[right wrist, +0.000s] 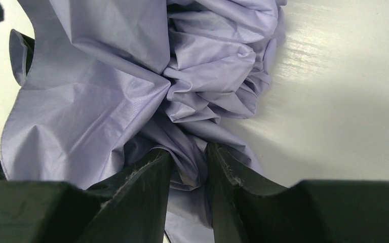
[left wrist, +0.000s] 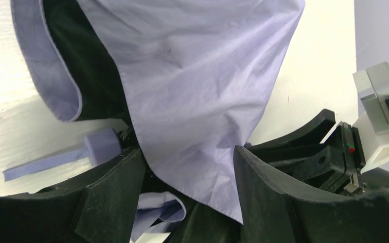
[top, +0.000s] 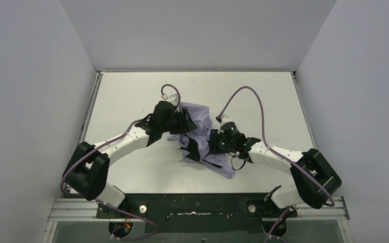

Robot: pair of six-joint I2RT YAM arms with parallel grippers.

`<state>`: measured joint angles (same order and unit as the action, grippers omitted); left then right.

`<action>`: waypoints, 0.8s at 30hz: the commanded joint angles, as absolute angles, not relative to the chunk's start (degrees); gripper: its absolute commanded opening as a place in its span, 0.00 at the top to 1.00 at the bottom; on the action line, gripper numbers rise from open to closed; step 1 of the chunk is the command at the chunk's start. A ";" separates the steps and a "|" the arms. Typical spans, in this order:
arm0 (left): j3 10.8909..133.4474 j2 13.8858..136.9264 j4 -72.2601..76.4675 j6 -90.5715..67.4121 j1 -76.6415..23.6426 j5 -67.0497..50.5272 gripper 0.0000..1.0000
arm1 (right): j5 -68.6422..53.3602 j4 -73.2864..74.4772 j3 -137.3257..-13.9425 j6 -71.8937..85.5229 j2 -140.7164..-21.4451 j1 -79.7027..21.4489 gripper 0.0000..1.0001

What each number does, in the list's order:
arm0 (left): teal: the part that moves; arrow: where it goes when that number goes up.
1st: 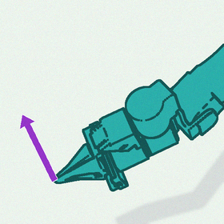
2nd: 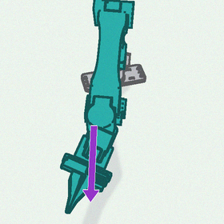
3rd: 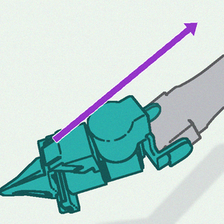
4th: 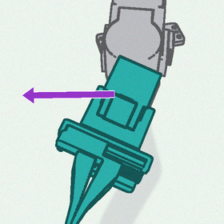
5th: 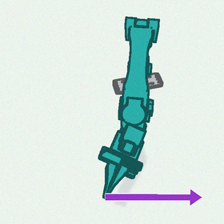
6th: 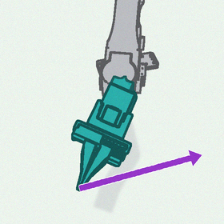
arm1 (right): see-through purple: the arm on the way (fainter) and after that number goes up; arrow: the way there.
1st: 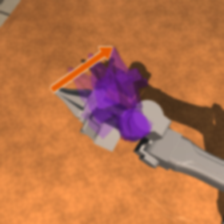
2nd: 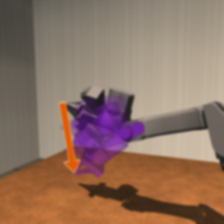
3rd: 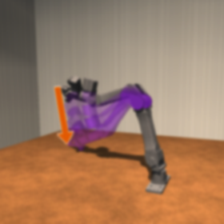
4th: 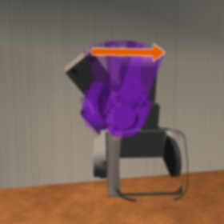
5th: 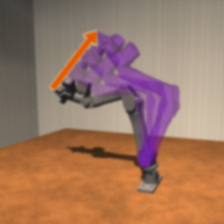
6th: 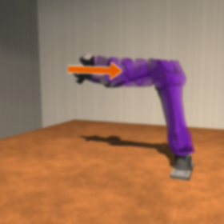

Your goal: Put away the umbrella

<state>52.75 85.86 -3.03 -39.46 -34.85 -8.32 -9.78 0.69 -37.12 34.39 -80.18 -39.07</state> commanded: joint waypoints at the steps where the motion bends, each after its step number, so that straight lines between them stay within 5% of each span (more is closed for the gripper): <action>1: 53.72 87.80 4.34 -40.66 -34.98 -9.51 0.41 | -8.27 -1.41 -37.10 34.80 -79.48 -39.40 0.67; 10: 50.27 87.22 5.82 -42.98 -34.98 -10.29 0.46 | -8.34 -1.19 -37.18 34.63 -79.48 -39.35 0.67; 21: 51.33 83.01 8.73 -42.88 -34.98 -12.88 0.97 | -7.94 -0.99 -36.74 34.98 -78.58 -39.38 0.67; 24: 54.43 82.07 6.83 -41.95 -34.98 -13.53 1.00 | -7.70 -0.51 -36.65 34.94 -77.60 -39.38 0.65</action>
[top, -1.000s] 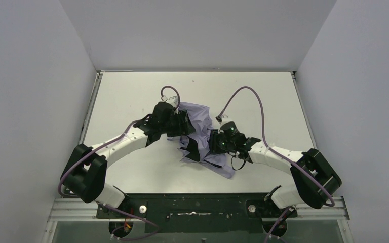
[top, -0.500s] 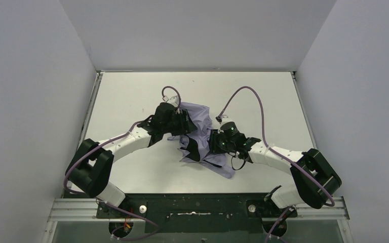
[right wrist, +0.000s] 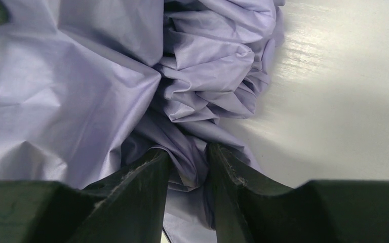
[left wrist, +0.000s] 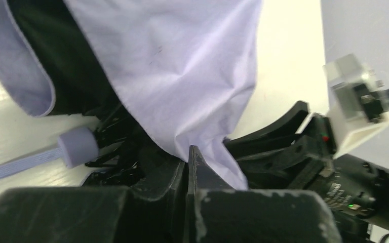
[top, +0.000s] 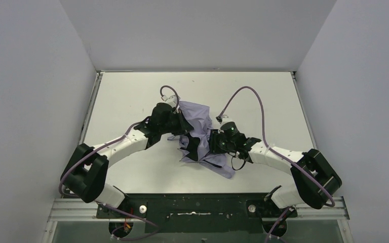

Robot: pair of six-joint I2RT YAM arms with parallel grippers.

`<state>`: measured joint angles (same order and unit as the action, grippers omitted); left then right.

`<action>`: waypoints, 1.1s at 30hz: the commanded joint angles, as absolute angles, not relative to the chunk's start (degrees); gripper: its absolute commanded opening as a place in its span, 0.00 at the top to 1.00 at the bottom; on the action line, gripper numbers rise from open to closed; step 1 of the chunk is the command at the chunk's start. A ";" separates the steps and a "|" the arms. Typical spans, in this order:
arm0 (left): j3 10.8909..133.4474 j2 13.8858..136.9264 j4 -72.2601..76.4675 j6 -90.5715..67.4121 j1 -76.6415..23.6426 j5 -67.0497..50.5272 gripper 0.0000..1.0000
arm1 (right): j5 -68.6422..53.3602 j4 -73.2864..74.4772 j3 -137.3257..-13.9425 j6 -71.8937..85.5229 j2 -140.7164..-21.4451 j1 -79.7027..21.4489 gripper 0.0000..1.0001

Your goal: Put away the umbrella

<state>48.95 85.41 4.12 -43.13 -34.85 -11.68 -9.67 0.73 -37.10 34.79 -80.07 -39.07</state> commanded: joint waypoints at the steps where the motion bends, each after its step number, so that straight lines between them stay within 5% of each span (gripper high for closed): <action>1: 55.36 81.75 6.27 -41.48 -34.98 -13.74 1.00 | -7.54 -0.33 -36.65 34.90 -77.08 -39.45 0.62; 9: 64.85 80.24 -3.01 -35.95 -34.82 -18.47 1.00 | -5.64 2.90 -37.68 33.91 -69.31 -39.41 0.41; 19: 83.89 84.98 -19.78 -26.29 -33.95 -24.50 1.00 | -3.48 6.11 -39.46 31.93 -65.47 -39.38 0.39; 33: 94.43 95.49 -20.94 -27.97 -27.38 -32.37 1.00 | -4.77 4.42 -39.38 30.55 -64.38 -39.40 0.37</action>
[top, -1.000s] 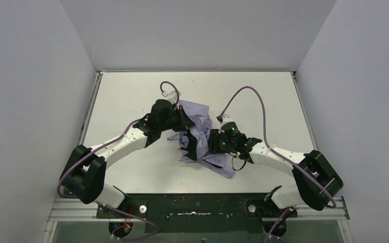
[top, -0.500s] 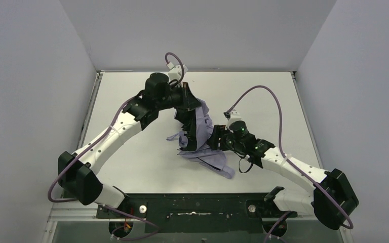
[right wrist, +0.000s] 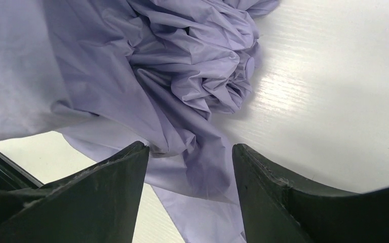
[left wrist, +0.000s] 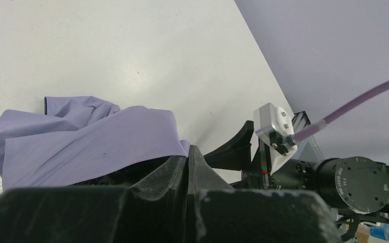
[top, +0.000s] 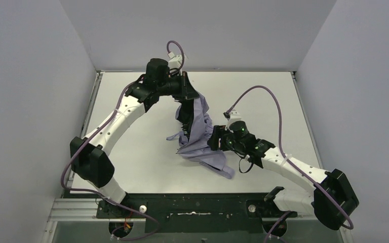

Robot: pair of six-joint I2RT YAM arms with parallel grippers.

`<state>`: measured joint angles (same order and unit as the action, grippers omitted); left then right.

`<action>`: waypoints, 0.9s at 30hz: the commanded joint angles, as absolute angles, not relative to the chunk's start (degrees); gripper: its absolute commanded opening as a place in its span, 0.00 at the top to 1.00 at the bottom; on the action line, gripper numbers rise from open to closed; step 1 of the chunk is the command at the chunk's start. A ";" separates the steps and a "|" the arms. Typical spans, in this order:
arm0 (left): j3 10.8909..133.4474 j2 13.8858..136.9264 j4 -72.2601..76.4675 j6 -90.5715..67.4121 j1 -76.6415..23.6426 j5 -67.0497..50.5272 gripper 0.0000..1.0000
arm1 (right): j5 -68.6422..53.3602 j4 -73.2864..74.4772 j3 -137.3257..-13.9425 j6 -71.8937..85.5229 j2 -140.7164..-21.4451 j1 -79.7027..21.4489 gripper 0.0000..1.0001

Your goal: Put away the umbrella

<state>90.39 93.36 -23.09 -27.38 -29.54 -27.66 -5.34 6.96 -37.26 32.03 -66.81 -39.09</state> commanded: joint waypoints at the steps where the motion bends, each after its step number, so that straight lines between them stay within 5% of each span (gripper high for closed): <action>1: 94.79 96.26 -20.33 -28.48 -26.69 -33.04 1.00 | -5.08 4.28 -39.30 30.30 -64.08 -39.45 0.37; 18: 115.46 116.60 -28.37 -22.35 -21.56 -31.41 0.99 | -12.66 4.66 -41.26 24.95 -65.35 -38.85 0.29; 27: 123.14 127.26 -34.51 -19.40 -20.93 -28.43 0.83 | -14.08 5.02 -45.75 19.31 -69.35 -38.10 0.25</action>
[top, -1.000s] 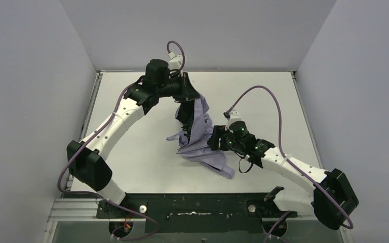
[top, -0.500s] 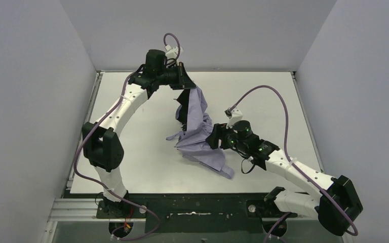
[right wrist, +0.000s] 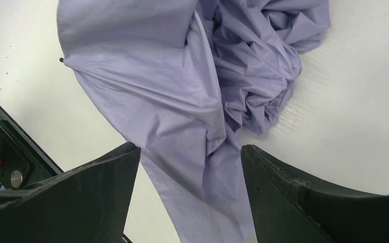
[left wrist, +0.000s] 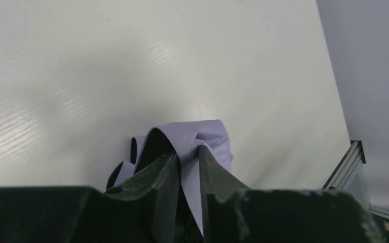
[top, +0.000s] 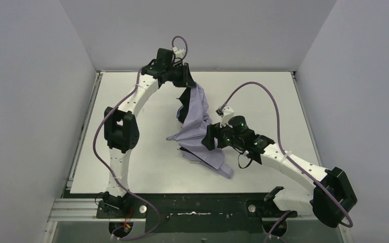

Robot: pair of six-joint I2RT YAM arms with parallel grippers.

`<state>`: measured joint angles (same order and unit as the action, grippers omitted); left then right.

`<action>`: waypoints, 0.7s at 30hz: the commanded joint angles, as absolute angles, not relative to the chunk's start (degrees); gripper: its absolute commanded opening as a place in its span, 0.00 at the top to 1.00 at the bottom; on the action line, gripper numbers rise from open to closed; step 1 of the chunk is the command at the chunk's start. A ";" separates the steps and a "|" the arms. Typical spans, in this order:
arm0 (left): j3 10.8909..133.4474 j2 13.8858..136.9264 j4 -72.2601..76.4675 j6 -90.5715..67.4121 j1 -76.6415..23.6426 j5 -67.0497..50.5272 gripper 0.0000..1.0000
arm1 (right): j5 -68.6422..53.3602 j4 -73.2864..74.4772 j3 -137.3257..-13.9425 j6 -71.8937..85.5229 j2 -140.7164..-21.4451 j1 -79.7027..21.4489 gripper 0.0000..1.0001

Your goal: Put away the umbrella

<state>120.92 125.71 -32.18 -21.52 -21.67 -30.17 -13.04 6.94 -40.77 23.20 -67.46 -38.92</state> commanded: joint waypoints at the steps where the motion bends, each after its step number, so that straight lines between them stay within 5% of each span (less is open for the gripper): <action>1: 122.61 127.59 -34.39 -19.34 -20.84 -28.20 0.79 | -14.33 5.01 -46.58 18.73 -70.40 -37.83 0.25; 11: 118.23 126.32 -32.01 -20.67 -18.95 -28.73 0.49 | -21.24 10.59 -57.75 9.22 -85.85 -36.83 0.23; 15: 118.03 124.06 -30.71 -22.95 -16.79 -30.67 0.24 | -19.95 9.00 -58.42 10.80 -86.83 -36.48 0.32; 21: 106.35 111.95 -25.23 -24.75 -15.49 -30.93 0.16 | -19.89 5.69 -59.12 18.48 -86.93 -33.49 0.49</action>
<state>113.47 125.40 -32.45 -23.09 -16.21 -29.19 -19.40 10.39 -56.23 13.41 -87.81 -35.66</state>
